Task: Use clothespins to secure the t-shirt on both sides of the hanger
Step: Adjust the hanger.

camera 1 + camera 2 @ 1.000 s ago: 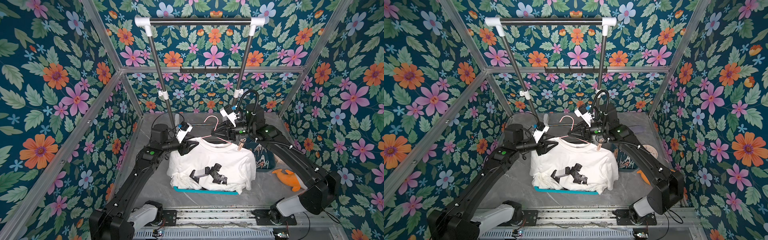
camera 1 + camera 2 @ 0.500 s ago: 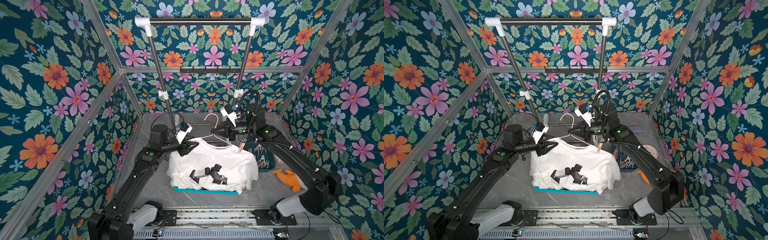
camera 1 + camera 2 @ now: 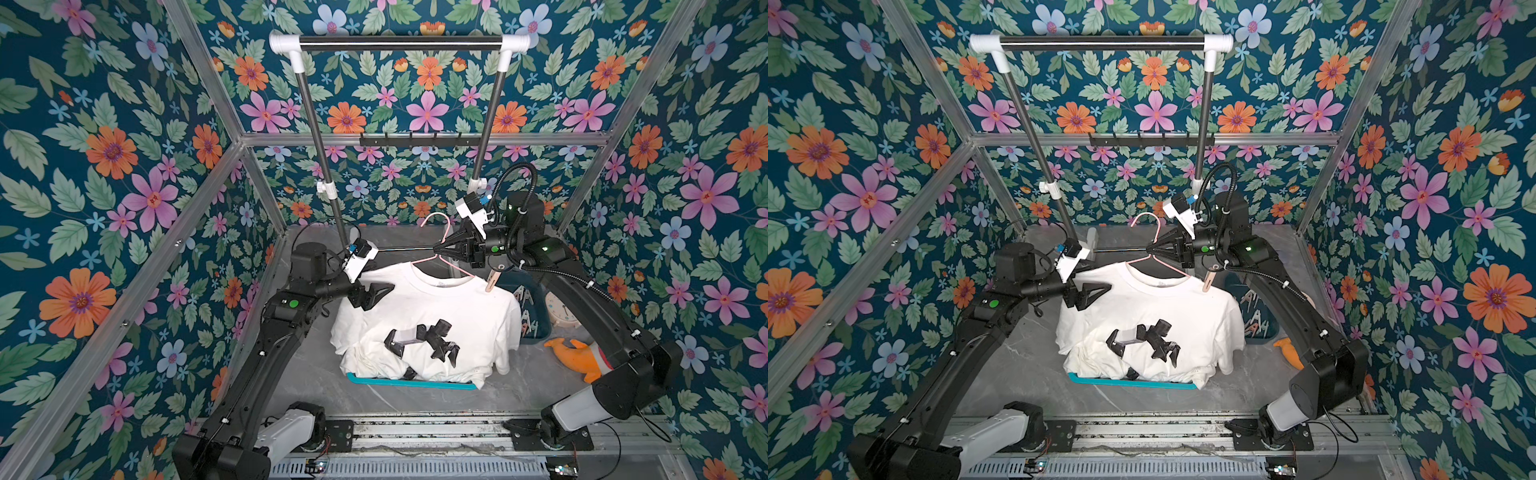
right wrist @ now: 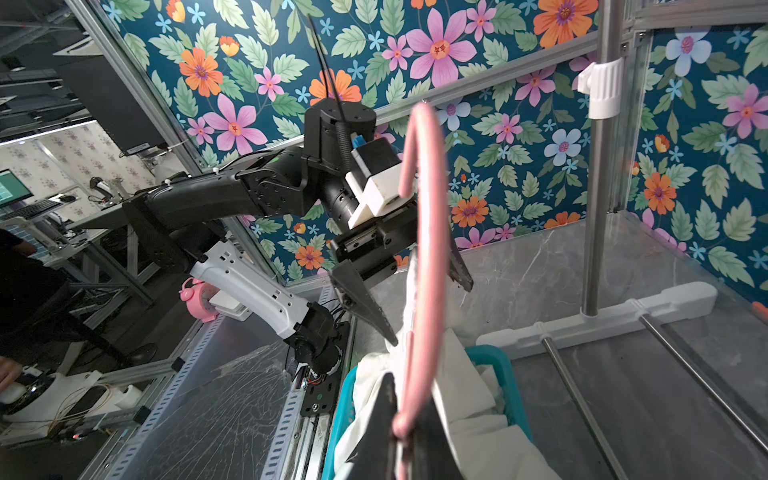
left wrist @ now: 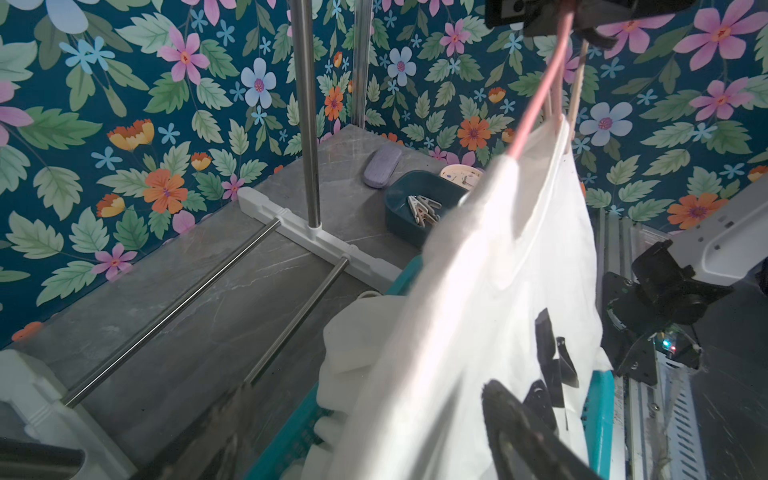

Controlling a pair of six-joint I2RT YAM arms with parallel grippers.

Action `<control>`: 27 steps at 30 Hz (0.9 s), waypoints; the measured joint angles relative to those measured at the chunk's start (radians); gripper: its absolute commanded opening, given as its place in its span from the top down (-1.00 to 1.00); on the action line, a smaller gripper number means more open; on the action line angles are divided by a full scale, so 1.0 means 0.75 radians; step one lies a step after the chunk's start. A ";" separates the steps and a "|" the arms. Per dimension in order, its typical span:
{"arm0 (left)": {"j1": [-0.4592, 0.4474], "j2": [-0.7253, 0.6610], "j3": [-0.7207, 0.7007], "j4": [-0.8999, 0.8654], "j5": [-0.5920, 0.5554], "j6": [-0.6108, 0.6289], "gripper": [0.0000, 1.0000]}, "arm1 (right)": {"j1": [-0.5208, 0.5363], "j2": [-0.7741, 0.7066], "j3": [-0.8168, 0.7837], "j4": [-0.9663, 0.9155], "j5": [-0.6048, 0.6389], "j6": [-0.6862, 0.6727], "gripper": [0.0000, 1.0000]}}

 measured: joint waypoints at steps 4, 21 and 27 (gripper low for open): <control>0.039 0.039 0.020 -0.008 0.051 0.013 -0.66 | -0.004 0.020 0.058 -0.095 -0.030 -0.058 1.00; 0.067 0.049 -0.017 0.006 0.171 -0.021 0.21 | -0.058 0.018 0.075 -0.172 -0.099 -0.112 1.00; 0.068 0.031 -0.034 0.027 0.196 -0.056 0.52 | -0.058 0.045 0.111 -0.172 -0.134 -0.107 1.00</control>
